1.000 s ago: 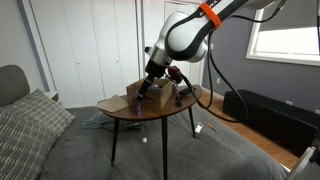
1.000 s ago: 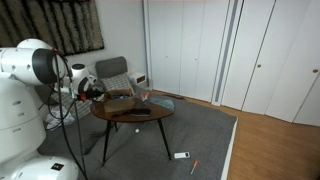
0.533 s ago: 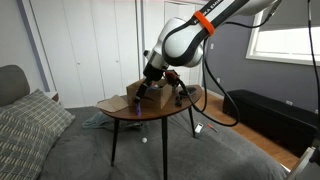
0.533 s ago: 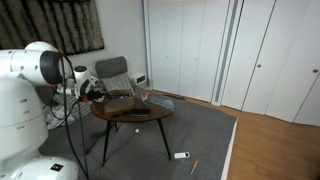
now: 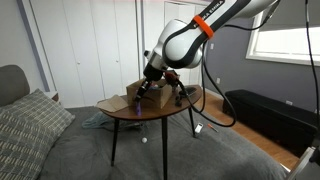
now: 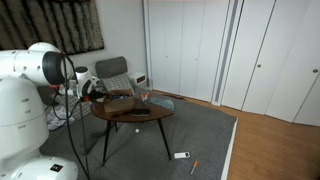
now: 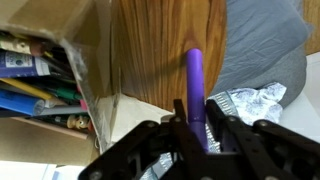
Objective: Place the purple marker in the pen holder
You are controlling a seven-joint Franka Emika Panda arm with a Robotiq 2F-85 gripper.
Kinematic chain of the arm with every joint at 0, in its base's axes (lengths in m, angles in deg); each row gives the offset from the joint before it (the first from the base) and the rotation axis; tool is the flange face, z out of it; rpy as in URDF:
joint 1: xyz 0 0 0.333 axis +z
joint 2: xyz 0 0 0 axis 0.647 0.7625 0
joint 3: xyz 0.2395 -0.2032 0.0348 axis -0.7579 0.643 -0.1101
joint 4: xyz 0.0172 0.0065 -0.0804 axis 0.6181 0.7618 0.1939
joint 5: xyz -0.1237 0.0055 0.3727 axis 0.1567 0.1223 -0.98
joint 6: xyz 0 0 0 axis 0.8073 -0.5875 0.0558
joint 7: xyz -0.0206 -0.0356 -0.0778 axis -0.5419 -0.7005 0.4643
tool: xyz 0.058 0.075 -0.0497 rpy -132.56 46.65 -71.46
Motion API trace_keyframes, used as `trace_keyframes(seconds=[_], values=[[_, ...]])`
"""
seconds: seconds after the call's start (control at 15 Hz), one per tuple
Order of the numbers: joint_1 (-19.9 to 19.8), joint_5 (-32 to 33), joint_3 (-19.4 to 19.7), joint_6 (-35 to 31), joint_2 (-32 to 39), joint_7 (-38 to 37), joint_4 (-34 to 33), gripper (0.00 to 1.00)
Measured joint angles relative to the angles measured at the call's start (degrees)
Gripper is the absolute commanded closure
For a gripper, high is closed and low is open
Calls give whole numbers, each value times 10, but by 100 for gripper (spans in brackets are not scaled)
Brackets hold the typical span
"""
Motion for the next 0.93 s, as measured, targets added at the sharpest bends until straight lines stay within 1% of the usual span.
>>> trace_keyframes(seconds=[0.07, 0.13, 0.2, 0.33, 0.47, 0.6, 0.73, 0.93], values=[[-1, 0, -1, -3, 1, 0, 0, 65], [-1, 1, -1, -7, 2, 0, 0, 79], [-1, 1, -1, -12, 3, 0, 0, 90], [0, 0, -1, -19, 4, 0, 0, 99], [0, 0, 0, -21, 3, 0, -2, 95], [-2, 0, 3, -15, -3, 0, -9, 95], [-8, 0, 6, 24, -23, 0, -24, 95], [-26, 16, 22, 108, -88, -8, -47, 95]])
